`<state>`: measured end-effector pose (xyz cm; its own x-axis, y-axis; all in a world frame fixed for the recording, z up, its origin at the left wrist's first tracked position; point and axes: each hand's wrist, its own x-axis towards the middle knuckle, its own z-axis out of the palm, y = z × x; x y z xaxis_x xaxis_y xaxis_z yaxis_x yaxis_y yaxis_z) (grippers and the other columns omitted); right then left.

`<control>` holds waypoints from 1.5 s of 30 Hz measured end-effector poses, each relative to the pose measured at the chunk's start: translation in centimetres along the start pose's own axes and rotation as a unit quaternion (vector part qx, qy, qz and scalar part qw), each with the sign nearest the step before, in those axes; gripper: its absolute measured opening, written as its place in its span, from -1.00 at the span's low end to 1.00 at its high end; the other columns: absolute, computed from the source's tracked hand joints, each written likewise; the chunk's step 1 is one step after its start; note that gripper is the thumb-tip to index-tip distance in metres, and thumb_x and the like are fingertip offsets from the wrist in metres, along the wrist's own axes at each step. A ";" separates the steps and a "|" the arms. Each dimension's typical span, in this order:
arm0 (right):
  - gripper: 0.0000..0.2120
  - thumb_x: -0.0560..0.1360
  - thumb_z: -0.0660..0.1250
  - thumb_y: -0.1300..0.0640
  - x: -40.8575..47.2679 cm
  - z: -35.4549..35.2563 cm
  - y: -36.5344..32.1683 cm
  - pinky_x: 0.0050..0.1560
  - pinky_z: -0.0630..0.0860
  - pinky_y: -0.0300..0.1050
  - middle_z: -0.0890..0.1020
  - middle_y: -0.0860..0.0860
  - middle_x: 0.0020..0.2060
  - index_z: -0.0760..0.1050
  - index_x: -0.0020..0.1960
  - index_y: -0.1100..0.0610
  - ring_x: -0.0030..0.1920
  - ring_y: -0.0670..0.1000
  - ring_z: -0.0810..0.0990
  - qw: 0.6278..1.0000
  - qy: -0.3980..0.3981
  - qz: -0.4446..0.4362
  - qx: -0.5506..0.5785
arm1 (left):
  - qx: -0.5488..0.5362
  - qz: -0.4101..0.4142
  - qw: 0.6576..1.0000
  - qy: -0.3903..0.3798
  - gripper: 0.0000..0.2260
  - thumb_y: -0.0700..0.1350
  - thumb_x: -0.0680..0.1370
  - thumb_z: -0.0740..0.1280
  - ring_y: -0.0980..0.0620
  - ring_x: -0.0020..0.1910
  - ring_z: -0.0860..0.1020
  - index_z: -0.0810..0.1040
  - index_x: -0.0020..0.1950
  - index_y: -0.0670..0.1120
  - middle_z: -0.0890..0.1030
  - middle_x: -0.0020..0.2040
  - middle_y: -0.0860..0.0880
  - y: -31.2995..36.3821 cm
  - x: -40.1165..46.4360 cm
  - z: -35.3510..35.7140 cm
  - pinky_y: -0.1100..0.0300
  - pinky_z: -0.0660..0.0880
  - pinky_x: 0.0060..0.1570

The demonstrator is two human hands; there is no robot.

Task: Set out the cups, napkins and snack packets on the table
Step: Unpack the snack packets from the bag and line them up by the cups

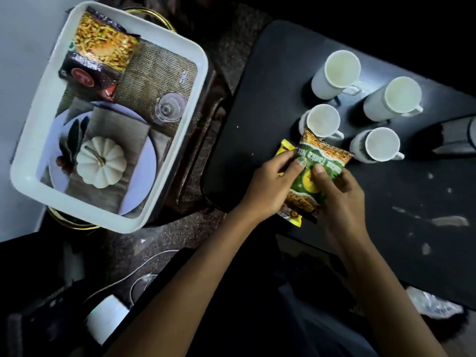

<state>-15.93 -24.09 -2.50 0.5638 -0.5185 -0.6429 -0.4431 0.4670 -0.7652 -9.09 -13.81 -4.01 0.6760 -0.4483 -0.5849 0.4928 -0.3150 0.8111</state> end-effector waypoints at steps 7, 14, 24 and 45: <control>-0.76 0.43 0.44 0.09 0.4 -5.9 1.9 0.05 0.60 0.18 0.71 0.09 -0.03 0.58 0.08 0.11 0.00 0.14 0.69 0.994 0.105 0.032 -0.011 | 0.534 0.181 0.823 -0.069 -0.50 0.03 0.63 0.08 -0.02 0.57 -0.08 0.01 0.55 0.10 0.02 0.59 0.04 -5.5 1.4 2.3 0.00 -0.14 0.51; -0.79 0.46 0.41 0.10 1.0 -8.7 4.1 0.03 0.61 0.05 0.69 0.08 -0.01 0.54 0.08 0.09 -0.02 0.06 0.69 0.991 0.120 0.053 -0.036 | 0.627 0.149 0.764 -0.040 -0.39 0.17 0.60 0.09 -0.07 0.56 -0.23 -0.21 0.52 0.18 -0.31 0.52 0.06 -8.5 2.3 2.6 -0.19 -0.15 0.49; -0.65 0.47 0.41 0.05 3.6 -8.1 5.9 -0.19 0.59 -0.29 0.62 0.03 0.04 0.42 0.19 0.11 -0.12 -0.19 0.65 0.989 0.111 0.020 -0.093 | 0.635 0.137 0.760 0.006 -0.39 0.20 0.59 0.08 -0.08 0.54 -0.25 -0.19 0.53 0.17 -0.28 0.53 0.01 -9.0 2.2 2.1 -0.16 -0.18 0.48; -0.69 0.52 0.27 0.06 0.8 -5.2 4.0 0.33 0.26 0.21 0.37 0.04 0.17 0.38 0.24 0.07 0.24 0.05 0.36 0.924 0.199 -0.115 -0.306 | 0.434 0.257 0.843 0.188 -0.65 -0.09 0.55 0.22 -0.02 0.29 0.40 0.43 0.34 -0.05 0.46 0.32 -0.06 -5.4 0.3 -1.7 0.06 0.32 0.34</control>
<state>-20.90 -26.29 -6.25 0.4453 -0.8330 -0.3284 -0.7230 -0.1182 -0.6806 -10.63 -10.77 -8.59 0.8844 -0.4664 0.0162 -0.3936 -0.7269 0.5628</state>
